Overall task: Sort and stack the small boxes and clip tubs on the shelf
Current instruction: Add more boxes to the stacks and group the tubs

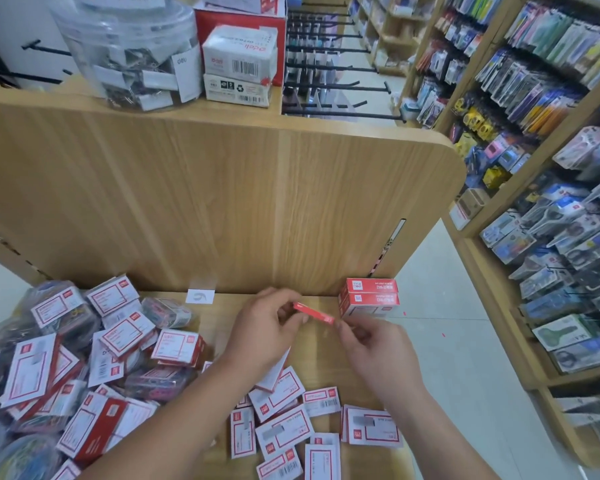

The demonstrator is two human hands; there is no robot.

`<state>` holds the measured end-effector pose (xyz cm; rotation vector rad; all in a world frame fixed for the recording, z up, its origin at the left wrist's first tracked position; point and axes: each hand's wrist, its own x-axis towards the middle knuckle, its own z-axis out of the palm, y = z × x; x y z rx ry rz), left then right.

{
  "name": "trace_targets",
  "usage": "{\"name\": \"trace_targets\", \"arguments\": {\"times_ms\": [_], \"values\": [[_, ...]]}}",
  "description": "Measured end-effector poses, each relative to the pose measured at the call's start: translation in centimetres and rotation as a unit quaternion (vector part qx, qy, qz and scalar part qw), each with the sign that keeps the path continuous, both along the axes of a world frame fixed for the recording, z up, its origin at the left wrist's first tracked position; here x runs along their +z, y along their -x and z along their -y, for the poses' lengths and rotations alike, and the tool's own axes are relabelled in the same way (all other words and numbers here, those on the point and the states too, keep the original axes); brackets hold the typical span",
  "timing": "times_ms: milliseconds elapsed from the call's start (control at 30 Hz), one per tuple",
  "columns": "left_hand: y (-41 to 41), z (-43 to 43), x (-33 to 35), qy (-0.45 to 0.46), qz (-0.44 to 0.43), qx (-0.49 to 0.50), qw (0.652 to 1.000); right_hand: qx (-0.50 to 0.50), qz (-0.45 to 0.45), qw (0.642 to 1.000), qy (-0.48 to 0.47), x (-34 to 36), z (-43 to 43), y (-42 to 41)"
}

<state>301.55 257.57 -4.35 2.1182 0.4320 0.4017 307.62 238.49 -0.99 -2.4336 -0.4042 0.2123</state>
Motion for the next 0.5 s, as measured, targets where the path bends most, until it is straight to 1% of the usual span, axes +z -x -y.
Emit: {"name": "trace_targets", "arguments": {"times_ms": [300, 400, 500], "values": [[-2.7, 0.0, -0.1, 0.058, -0.040, 0.061, 0.996, -0.025, -0.029, 0.999, -0.025, -0.7, -0.1, -1.0], [-2.9, 0.2, -0.2, 0.044, -0.044, 0.070, 0.996, -0.022, -0.032, 0.999, -0.021, -0.6, -0.2, -1.3], [-2.9, 0.4, 0.0, 0.001, -0.052, 0.069, 0.996, -0.021, -0.028, 0.999, -0.018, -0.7, 0.0, -1.5]]}}
